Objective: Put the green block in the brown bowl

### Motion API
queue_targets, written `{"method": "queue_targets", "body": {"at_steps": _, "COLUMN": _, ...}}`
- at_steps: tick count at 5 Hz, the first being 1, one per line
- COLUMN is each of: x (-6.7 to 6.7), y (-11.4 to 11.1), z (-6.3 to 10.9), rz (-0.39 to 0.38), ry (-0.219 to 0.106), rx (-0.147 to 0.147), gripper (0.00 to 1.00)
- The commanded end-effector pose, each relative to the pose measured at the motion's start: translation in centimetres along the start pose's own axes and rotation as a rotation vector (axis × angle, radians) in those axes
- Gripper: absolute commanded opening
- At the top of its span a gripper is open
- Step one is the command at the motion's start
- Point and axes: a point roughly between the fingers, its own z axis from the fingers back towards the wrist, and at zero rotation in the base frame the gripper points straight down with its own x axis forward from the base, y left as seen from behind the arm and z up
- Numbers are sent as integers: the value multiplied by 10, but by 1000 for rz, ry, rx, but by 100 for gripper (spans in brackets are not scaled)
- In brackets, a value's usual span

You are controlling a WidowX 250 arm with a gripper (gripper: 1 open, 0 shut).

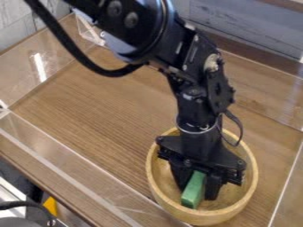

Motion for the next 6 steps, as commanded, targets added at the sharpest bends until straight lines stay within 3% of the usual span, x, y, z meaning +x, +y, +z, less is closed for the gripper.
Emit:
{"method": "queue_targets", "body": {"at_steps": 1, "x": 2, "y": -2, "z": 4, "rz": 14, "ry": -13, "rx": -11, "gripper": 100}}
{"method": "queue_targets", "body": {"at_steps": 3, "x": 13, "y": -10, "z": 32, "rz": -15, "ry": 5, "rx": -8, "gripper": 100}}
{"method": "queue_targets", "body": {"at_steps": 5, "x": 36, "y": -6, "z": 31, "rz": -39, "ry": -21, "rx": 3, "gripper": 100}}
{"method": "queue_targets", "body": {"at_steps": 6, "x": 39, "y": -11, "z": 33, "rz": -50, "ry": -24, "rx": 1, "gripper": 100}}
